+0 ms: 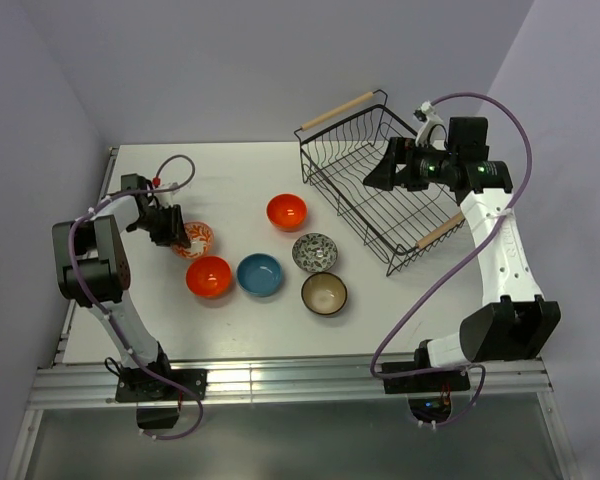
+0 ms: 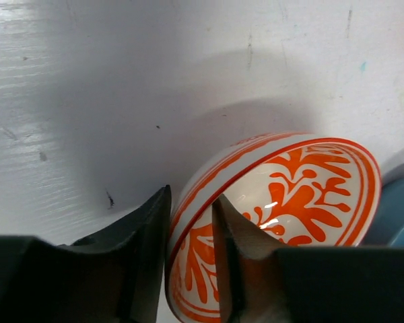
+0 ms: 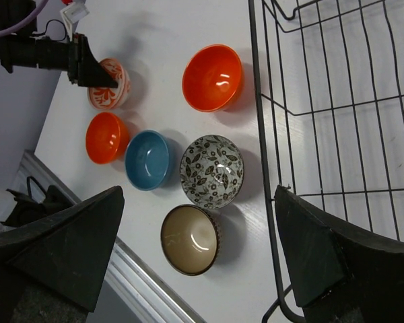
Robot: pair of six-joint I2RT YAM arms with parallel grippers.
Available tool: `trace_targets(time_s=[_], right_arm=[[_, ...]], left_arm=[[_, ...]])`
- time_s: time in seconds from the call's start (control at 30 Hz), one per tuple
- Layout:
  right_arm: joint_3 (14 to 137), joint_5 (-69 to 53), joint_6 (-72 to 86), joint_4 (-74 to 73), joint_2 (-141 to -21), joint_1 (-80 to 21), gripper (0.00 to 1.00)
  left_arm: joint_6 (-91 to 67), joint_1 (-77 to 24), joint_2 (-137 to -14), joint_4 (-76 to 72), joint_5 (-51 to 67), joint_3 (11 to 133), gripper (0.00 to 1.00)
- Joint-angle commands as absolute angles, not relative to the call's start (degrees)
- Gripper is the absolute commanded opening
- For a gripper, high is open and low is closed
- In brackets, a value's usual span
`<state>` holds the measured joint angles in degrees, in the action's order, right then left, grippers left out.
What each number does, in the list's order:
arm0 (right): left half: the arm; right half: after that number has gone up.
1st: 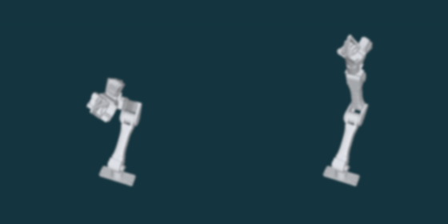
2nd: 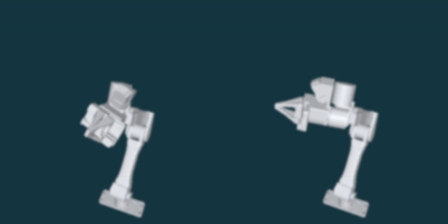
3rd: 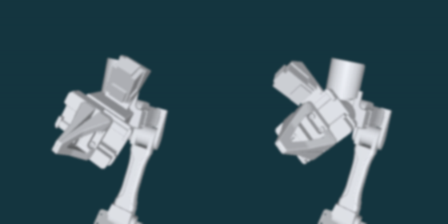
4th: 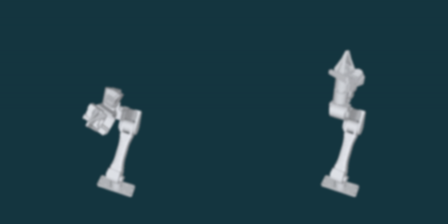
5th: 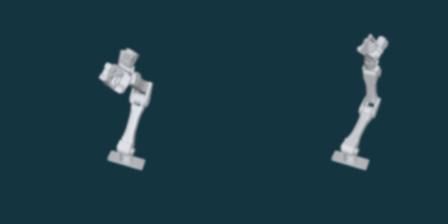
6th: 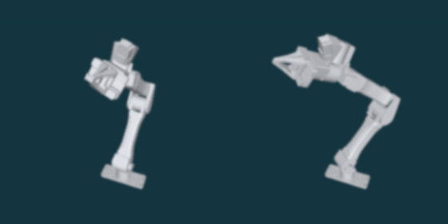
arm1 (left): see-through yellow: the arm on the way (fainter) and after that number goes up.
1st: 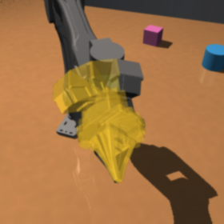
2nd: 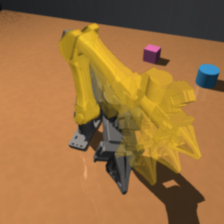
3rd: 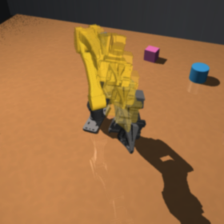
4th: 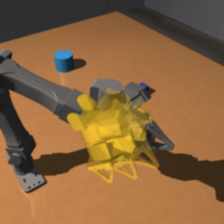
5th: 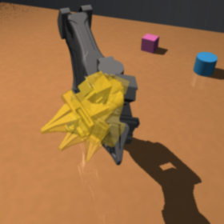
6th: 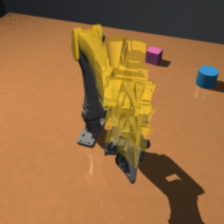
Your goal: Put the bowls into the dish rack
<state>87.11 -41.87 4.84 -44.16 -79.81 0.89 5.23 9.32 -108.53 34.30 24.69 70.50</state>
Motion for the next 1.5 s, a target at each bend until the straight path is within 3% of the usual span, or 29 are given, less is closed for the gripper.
trace_targets(time_s=[0.0, 0.1, 0.13, 0.17, 0.33, 0.47, 0.6, 0.77, 1.03, 1.13, 1.47], right_arm=[[90.35, -43.95, 6.33, -42.63, -80.42, 0.79, 1.00], [90.00, -42.98, 7.03, -41.93, -79.90, 0.79, 1.00], [89.56, -42.37, 7.55, -40.62, -79.02, 0.70, 1.00], [89.04, -41.32, 8.43, -39.74, -78.40, 0.70, 1.00], [87.27, -42.18, 11.33, -35.17, -75.15, 0.70, 1.00], [88.85, -47.71, 15.01, -33.23, -75.23, 0.70, 1.00], [85.81, -53.96, 23.01, -25.51, -74.88, 0.62, 1.00], [81.82, -57.13, 33.74, -13.37, -74.88, -3.07, 1.00], [87.88, -51.34, 29.72, -16.95, -79.00, -18.61, 1.00], [89.03, -49.05, 25.49, -17.32, -80.33, -22.14, 1.00], [93.51, -48.78, 27.59, -17.14, -87.62, -31.90, 1.00]], left_arm=[[4.66, 9.14, -110.74, 32.08, 23.12, 70.57, 0.35], [3.87, 9.14, -111.01, 32.69, 22.59, 71.54, 0.18], [3.52, 9.14, -111.01, 32.96, 22.15, 71.89, 0.02], [3.08, 9.14, -110.48, 33.22, 21.71, 72.76, 0.00], [2.29, 9.32, -106.71, 37.16, 24.60, 78.38, 0.00], [1.23, 10.72, -100.22, 40.51, 34.61, 88.47, 0.00], [-5.86, 9.68, -92.30, 37.19, 41.65, 90.62, 0.00], [-12.82, 5.54, -81.41, 27.10, 40.25, 86.32, 0.00], [-21.44, 1.58, -73.48, 18.20, 42.09, 79.73, 0.00], [-24.78, 1.06, -70.23, 10.32, 48.57, 73.77, 0.00], [-29.35, -3.25, -64.87, 1.85, 52.56, 65.39, 0.00]])
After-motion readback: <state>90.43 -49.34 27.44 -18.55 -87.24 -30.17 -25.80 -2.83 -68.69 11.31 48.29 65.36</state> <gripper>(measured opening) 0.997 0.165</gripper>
